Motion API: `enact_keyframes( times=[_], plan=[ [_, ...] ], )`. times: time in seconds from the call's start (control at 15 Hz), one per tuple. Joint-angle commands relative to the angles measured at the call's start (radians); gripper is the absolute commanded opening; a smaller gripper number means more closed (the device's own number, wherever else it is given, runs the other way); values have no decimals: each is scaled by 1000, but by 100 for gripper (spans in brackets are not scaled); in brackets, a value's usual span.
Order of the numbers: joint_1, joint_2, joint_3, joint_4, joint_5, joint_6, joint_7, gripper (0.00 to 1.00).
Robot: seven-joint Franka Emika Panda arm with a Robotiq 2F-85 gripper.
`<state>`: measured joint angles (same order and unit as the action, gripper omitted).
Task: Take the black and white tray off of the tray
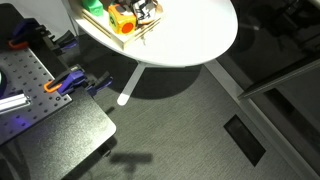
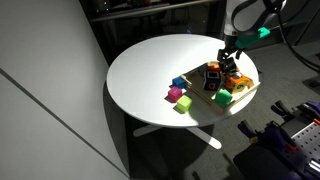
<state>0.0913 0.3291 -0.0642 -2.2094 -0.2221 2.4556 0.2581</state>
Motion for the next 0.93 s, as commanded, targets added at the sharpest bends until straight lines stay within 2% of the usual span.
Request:
enact_keyframes(
  times=[0.0,0.07,0.13,0.27,0.53,0.73,0.87],
  plan=[
    [21,-1,-24,-24,-54,21,73,100],
    [23,2,-27,-27,-60,21,80,95],
    [25,6,-28,-28,-66,20,83,74],
    [24,9,-28,-30,-66,20,80,70],
    [15,-6,-22,-32,-59,21,45,36],
    [10,-36,-20,-41,-55,20,27,16],
    [5,-65,-17,-50,-51,16,14,7]
  ],
)
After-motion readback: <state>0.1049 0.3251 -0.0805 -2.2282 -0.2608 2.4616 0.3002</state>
